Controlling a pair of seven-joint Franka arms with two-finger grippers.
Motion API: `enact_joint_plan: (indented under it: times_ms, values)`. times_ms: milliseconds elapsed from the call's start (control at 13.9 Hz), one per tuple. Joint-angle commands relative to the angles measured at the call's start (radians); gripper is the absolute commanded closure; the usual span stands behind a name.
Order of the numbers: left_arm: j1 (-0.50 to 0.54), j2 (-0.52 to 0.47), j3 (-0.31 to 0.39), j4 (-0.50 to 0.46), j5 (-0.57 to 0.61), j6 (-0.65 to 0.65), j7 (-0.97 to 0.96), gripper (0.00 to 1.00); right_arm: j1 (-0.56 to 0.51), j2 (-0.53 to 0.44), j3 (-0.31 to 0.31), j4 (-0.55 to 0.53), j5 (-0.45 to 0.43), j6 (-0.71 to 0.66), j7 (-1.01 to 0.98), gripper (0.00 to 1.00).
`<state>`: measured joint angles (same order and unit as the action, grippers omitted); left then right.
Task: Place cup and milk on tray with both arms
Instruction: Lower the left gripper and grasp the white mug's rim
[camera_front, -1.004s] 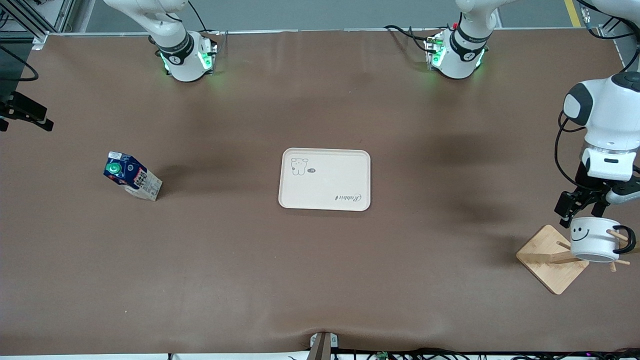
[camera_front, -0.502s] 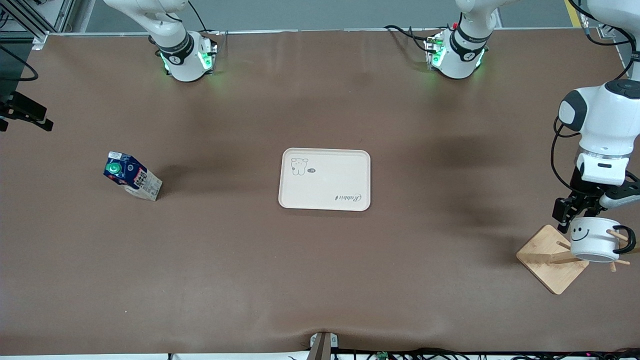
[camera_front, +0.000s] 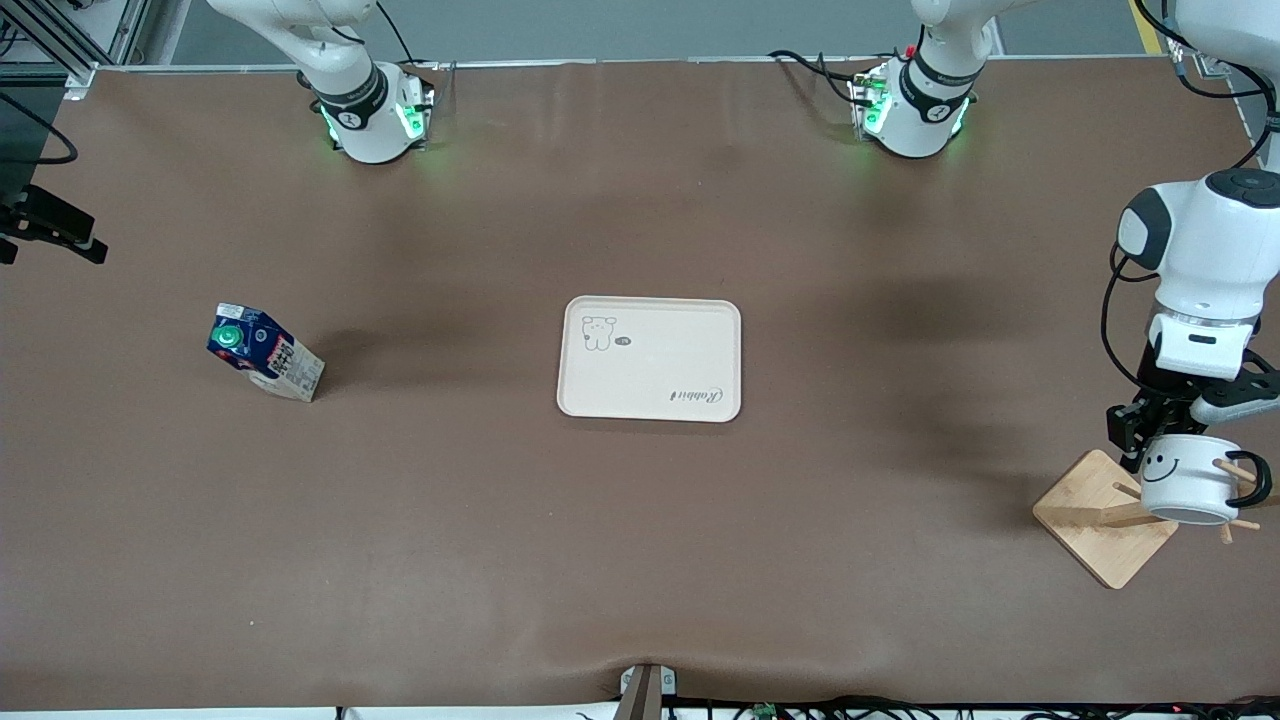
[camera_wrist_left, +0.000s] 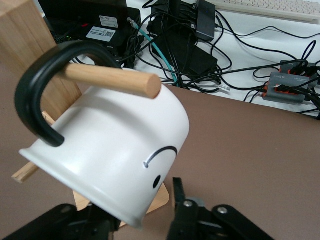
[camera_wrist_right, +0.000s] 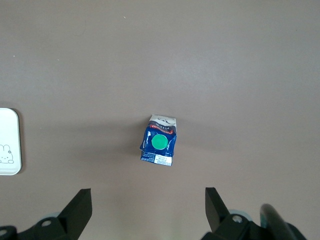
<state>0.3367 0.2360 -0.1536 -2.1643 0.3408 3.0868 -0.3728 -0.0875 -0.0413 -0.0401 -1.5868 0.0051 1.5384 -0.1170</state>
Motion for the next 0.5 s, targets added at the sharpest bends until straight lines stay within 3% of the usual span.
enact_joint_plan:
  times_ms: [0,430]
  values:
    - [0.001,0.008,-0.004,0.012,0.024,0.015,0.008,0.77,-0.012,0.014,0.008,0.024,-0.013,-0.004,-0.001,0.00]
    - [-0.013,0.008,-0.024,0.009,0.024,0.015,0.006,1.00,-0.012,0.014,0.008,0.024,-0.011,-0.004,0.000,0.00]
